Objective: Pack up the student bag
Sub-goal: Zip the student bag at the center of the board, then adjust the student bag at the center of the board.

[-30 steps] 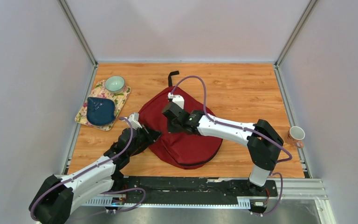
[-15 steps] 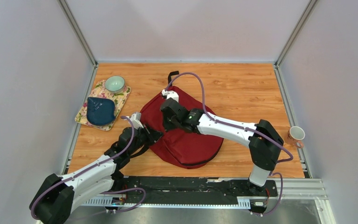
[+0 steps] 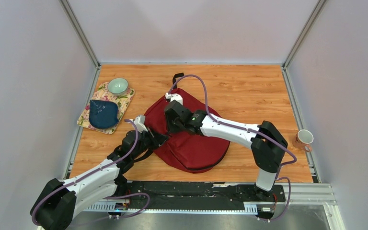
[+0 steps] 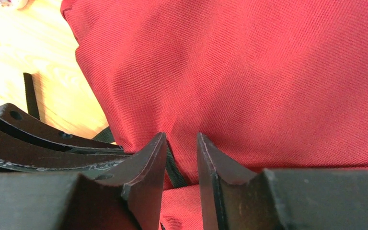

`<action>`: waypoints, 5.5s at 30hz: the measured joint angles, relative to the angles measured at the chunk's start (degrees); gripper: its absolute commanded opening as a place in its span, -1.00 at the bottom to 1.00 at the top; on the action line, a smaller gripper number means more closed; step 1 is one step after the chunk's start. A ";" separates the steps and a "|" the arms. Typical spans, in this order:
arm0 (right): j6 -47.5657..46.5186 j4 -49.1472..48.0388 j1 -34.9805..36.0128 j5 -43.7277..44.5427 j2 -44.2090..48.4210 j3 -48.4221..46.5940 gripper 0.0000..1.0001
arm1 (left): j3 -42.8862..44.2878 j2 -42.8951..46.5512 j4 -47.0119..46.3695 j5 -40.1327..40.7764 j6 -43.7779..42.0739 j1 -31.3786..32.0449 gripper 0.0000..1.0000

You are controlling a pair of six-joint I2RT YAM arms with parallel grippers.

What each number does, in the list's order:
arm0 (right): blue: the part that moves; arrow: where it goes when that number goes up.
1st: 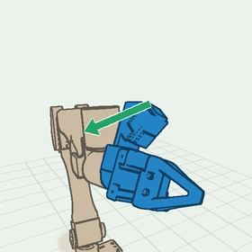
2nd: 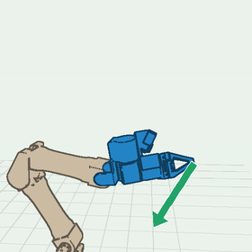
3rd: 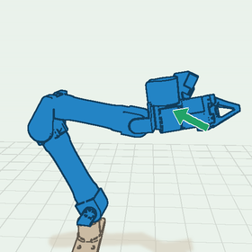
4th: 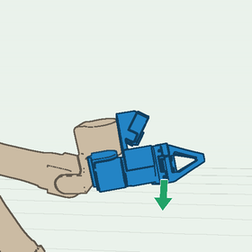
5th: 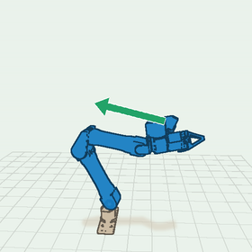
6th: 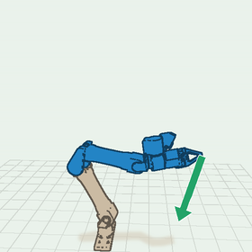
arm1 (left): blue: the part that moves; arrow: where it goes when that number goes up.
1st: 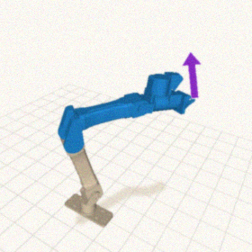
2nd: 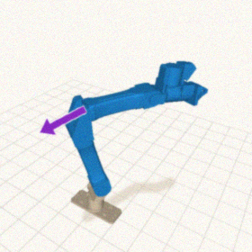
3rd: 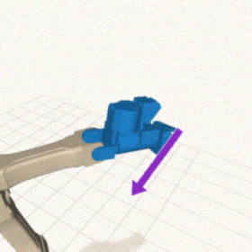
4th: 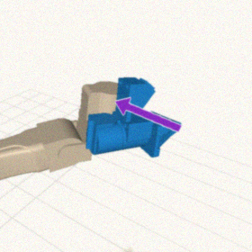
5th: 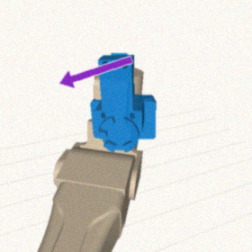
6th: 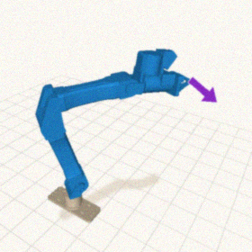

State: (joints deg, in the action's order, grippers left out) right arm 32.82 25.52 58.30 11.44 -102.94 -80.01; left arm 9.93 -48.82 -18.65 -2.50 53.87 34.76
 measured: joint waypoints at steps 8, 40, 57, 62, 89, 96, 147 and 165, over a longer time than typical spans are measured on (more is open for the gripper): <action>-2.23 0.02 0.00 -1.03 2.01 3.61 -0.32 | 0.66 0.22 1.03 0.02 -0.09 0.02 -1.00; -10.27 -1.62 0.55 -6.95 5.11 6.62 -0.22 | 1.92 -0.13 2.67 -0.02 -0.35 0.02 -1.00; -13.00 -0.90 3.65 1.46 2.27 5.40 -0.49 | 2.80 -0.48 3.91 -0.37 -0.46 0.02 -1.00; -12.96 -0.33 3.85 3.13 0.59 3.45 -0.70 | 2.80 -0.48 3.93 -0.35 -0.46 0.02 -1.00; -10.60 -2.21 -3.28 -3.65 2.25 4.81 -1.00 | 2.34 5.31 8.13 0.74 -3.41 0.00 -1.00; -9.62 -3.37 -6.19 -6.62 4.24 6.97 -1.00 | 1.81 7.26 10.62 0.72 -5.64 -0.24 -1.00; -2.75 -9.42 -27.50 -4.85 26.38 29.18 -1.00 | 32.57 -27.67 21.16 -23.56 -18.32 -10.91 -0.98; -0.66 -2.54 -29.92 -4.17 35.76 31.47 0.32 | 28.06 -9.40 29.53 -15.08 -20.87 -10.91 0.53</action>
State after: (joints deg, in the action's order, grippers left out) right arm 32.16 22.98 28.38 7.27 -67.18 -48.53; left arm 38.00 -58.22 10.87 -17.58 32.99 23.86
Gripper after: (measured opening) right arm 0.645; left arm 0.758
